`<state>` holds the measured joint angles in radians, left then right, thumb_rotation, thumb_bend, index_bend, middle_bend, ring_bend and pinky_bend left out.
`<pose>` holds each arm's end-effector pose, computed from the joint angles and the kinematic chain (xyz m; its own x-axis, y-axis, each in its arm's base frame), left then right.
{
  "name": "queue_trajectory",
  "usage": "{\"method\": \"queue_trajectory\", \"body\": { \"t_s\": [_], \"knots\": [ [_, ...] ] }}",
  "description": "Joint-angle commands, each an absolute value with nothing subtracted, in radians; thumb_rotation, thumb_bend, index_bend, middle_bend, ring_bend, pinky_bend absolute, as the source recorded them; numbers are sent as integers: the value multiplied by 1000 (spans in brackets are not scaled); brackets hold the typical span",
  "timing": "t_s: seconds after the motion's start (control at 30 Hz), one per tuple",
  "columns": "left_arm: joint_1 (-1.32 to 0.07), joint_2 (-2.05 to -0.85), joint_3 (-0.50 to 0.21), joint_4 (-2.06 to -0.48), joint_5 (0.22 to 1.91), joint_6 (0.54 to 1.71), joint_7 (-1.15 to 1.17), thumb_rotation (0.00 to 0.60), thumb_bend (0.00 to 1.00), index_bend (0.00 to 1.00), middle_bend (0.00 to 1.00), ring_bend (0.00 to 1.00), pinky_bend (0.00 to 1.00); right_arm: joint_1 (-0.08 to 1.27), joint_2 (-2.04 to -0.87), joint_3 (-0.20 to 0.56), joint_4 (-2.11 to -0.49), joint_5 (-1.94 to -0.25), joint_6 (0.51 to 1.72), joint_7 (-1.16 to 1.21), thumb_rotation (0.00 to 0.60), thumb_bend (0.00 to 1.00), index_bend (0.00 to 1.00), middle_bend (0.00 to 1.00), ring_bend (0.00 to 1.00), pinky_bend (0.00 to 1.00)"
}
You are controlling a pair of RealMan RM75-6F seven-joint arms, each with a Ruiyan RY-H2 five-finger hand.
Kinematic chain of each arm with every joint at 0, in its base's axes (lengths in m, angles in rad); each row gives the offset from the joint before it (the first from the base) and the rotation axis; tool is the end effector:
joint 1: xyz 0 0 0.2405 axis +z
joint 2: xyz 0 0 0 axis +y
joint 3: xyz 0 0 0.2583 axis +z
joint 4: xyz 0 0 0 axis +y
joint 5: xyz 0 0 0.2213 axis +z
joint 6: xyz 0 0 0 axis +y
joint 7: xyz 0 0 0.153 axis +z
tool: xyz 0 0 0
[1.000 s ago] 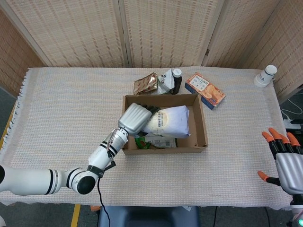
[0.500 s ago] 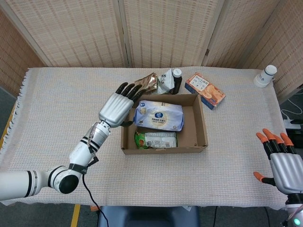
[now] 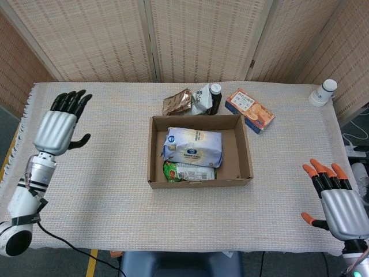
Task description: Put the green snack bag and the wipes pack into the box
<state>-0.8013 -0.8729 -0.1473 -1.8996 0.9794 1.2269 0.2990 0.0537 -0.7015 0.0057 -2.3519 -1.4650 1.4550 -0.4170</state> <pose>-0.1342 0.3685 0.1968 0.5068 -0.0935 0.8570 0.8294 -0.2184 -0.5143 -0.1946 -0.1628 0.2017 0.4777 -0.1171 0.8707 -0.8767 0.0009 0.4811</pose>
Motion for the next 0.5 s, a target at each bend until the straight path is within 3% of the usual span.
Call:
{"method": "queue_trajectory", "body": {
  "t_s": [0.03,0.27,0.5],
  "knots": [
    [-662,-742,-62,-1908,1124,1253,149,600,215,0,0,0,83,50,-703,2,-2356,-1475,1458,-424,600,4,103,9,0,0],
    [-498,-699,29,-1897,1341,1349,107,600,200,0,0,0,92,44,-706,-2,-2356,-1492,1459,-431,600,4,103,9,0,0],
    [-389,-746,64,-1841,1416,1424,145,600,199,0,0,0,105,34,-704,-11,-2356,-1526,1463,-426,600,4,103,9,0,0]
  ]
}}
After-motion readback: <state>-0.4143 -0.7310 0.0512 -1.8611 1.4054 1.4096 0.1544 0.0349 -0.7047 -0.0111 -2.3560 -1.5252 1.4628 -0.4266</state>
